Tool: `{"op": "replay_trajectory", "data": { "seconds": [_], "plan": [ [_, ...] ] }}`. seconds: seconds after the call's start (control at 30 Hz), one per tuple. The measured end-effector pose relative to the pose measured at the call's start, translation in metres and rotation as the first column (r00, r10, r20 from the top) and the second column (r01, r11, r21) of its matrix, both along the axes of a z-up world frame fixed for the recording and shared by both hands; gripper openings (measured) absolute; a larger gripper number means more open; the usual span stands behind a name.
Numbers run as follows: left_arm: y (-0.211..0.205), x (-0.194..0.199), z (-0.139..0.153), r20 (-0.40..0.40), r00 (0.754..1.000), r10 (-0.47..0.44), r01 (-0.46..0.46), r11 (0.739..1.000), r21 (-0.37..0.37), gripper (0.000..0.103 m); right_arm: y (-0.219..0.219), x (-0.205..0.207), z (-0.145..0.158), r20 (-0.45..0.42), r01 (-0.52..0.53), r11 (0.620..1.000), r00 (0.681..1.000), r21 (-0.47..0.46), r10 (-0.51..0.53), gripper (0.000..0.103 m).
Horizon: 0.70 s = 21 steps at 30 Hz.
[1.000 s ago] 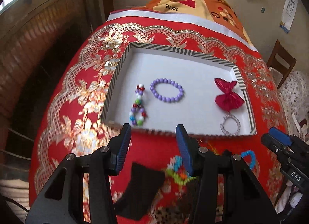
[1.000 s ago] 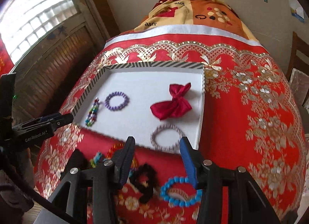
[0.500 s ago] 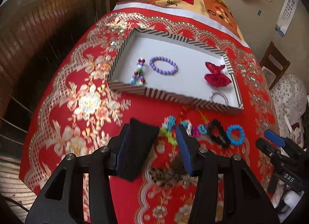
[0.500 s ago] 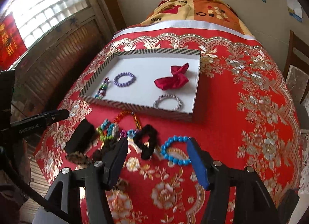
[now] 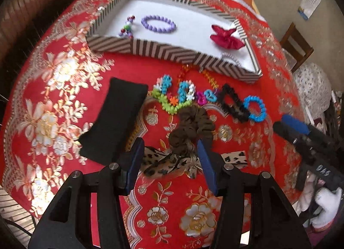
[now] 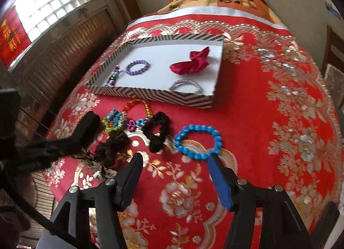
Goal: Organize jewelry
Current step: 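Withdraw both tools and move them over the scrunchies beside the tray, then grasp brown scrunchie with left tool while right grasps black scrunchie, lift toward tray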
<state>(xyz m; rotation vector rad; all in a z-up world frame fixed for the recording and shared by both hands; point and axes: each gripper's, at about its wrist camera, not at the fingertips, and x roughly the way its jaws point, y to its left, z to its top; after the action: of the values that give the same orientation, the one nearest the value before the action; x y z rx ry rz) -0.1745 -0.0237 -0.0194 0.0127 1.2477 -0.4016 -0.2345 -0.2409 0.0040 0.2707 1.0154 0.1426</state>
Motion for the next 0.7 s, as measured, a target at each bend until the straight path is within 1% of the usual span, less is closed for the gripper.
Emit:
{"op": "replay_trajectory", "data": {
  "seconds": [0.1, 0.13, 0.17, 0.2, 0.23, 0.3, 0.37, 0.43, 0.47, 0.5, 0.53, 0.57, 0.6, 0.7],
  "plan": [
    [-0.006, 0.003, -0.008, 0.008, 1.000, -0.007, 0.007, 1.000, 0.027, 0.051, 0.007, 0.013, 0.000, 0.009, -0.023, 1.000, 1.000, -0.002, 0.023, 0.060],
    [-0.009, 0.005, -0.012, 0.012, 1.000, -0.017, 0.017, 0.999, 0.040, 0.051, 0.009, 0.021, -0.001, 0.012, -0.036, 0.999, 0.999, -0.004, 0.036, 0.058],
    [-0.011, 0.006, -0.014, 0.014, 1.000, -0.024, 0.023, 0.998, 0.051, 0.051, 0.012, 0.026, -0.001, 0.012, -0.048, 0.999, 0.999, -0.005, 0.048, 0.052],
    [-0.015, 0.007, -0.016, 0.018, 0.999, -0.030, 0.029, 0.997, 0.069, 0.051, 0.016, 0.035, -0.004, 0.006, -0.063, 0.998, 0.998, -0.010, 0.063, 0.050],
    [-0.015, 0.008, -0.018, 0.020, 0.999, -0.035, 0.034, 0.997, 0.076, 0.051, 0.019, 0.042, -0.006, -0.003, -0.074, 0.997, 0.997, -0.016, 0.074, 0.049],
    [-0.017, 0.009, -0.021, 0.025, 0.999, -0.044, 0.042, 0.996, 0.079, 0.051, 0.025, 0.055, -0.013, -0.025, -0.093, 0.995, 0.995, -0.025, 0.093, 0.043],
    [-0.020, 0.009, -0.023, 0.033, 0.998, -0.052, 0.049, 0.994, 0.094, 0.051, 0.030, 0.067, -0.021, -0.049, -0.114, 0.993, 0.992, -0.031, 0.112, 0.040],
    [-0.022, 0.009, -0.027, 0.025, 0.997, -0.071, 0.068, 0.993, 0.100, 0.050, 0.035, 0.074, -0.028, -0.064, -0.131, 0.990, 0.990, -0.049, 0.128, 0.035],
    [-0.024, 0.008, -0.029, 0.016, 0.997, -0.082, 0.080, 0.992, 0.094, 0.046, 0.036, 0.075, -0.031, -0.072, -0.136, 0.989, 0.989, -0.055, 0.132, 0.030],
    [-0.025, 0.008, -0.031, 0.007, 0.996, -0.090, 0.089, 0.992, 0.088, 0.035, 0.037, 0.078, -0.035, -0.083, -0.143, 0.988, 0.987, -0.060, 0.138, 0.024],
    [-0.026, 0.007, -0.031, 0.019, 0.995, -0.098, 0.096, 0.991, 0.096, 0.031, 0.038, 0.078, -0.038, -0.090, -0.147, 0.987, 0.986, -0.064, 0.141, 0.021],
    [-0.027, 0.007, -0.031, 0.022, 0.994, -0.108, 0.105, 0.990, 0.092, 0.018, 0.038, 0.078, -0.041, -0.096, -0.150, 0.986, 0.985, -0.067, 0.144, 0.013],
    [-0.027, 0.007, -0.032, 0.009, 0.993, -0.115, 0.114, 0.990, 0.083, 0.015, 0.039, 0.078, -0.043, -0.101, -0.154, 0.986, 0.984, -0.068, 0.147, 0.008],
    [-0.021, 0.009, -0.026, 0.002, 0.996, -0.094, 0.094, 0.995, 0.035, 0.012, 0.036, 0.075, -0.042, -0.088, -0.150, 0.987, 0.985, -0.053, 0.145, 0.006]
  ]
}}
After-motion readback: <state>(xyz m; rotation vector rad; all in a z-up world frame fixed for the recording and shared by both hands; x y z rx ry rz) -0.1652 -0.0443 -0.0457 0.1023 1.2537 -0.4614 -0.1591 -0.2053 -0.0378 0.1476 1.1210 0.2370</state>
